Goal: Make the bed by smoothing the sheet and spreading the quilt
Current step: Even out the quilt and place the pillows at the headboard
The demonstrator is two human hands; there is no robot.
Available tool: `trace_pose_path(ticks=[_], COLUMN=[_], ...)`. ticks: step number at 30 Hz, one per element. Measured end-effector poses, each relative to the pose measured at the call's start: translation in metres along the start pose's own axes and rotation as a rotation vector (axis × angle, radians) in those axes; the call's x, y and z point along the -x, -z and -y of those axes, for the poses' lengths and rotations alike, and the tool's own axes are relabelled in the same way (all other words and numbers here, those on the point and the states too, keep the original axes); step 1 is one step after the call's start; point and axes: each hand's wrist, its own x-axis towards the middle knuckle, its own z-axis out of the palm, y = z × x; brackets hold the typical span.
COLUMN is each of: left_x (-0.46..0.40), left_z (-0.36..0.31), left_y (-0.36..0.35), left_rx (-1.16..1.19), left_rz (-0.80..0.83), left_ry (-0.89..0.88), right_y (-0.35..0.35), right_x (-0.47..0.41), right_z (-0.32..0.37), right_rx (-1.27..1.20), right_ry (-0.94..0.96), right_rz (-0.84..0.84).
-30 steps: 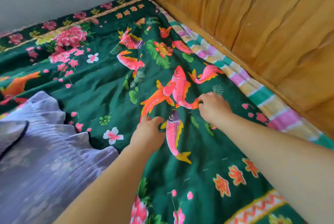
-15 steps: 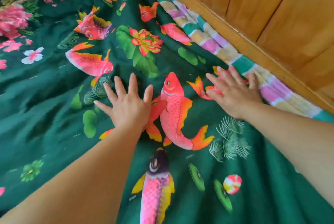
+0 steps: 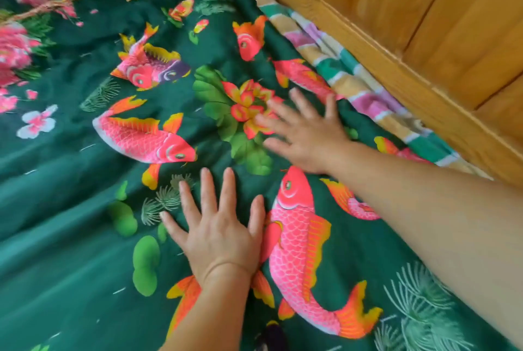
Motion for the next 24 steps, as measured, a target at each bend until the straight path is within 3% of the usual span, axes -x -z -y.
trace_pose_path(ticks=[4, 6, 7, 9, 11, 16, 19, 22, 24], left_x=[-0.004, -0.004, -0.005, -0.004, -0.004, -0.005, -0.004, -0.004, -0.005], left_z=[0.000, 0.001, 0.002, 0.002, 0.002, 0.003, 0.002, 0.001, 0.000], left_y=[-0.002, -0.002, -0.002, -0.003, -0.003, -0.004, -0.003, -0.002, -0.002], left_rx=[0.004, 0.001, 0.002, -0.002, 0.005, 0.017, 0.011, 0.015, 0.017], left_rz=[-0.012, -0.021, -0.024, -0.031, -0.036, -0.048, -0.038, -0.028, -0.022], left_ry=[-0.015, -0.018, -0.020, -0.016, -0.018, -0.019, -0.015, -0.009, -0.009], right_y=[0.003, 0.012, 0.013, 0.001, -0.008, 0.015, 0.011, 0.003, 0.007], right_x=[-0.046, -0.056, -0.054, -0.040, -0.034, -0.060, -0.036, -0.017, -0.019], right_z=[-0.020, 0.007, 0.024, 0.048, 0.032, -0.063, -0.071, -0.064, -0.065], right_rx=[-0.162, -0.211, -0.206, -0.107, 0.011, -0.112, -0.282, -0.295, -0.250], right_ry=[-0.380, -0.442, -0.403, -0.090, 0.087, -0.490, -0.656, -0.813, -0.821], right_rz=[0.067, 0.036, -0.024, -0.128, -0.042, 0.026, -0.146, -0.164, -0.195])
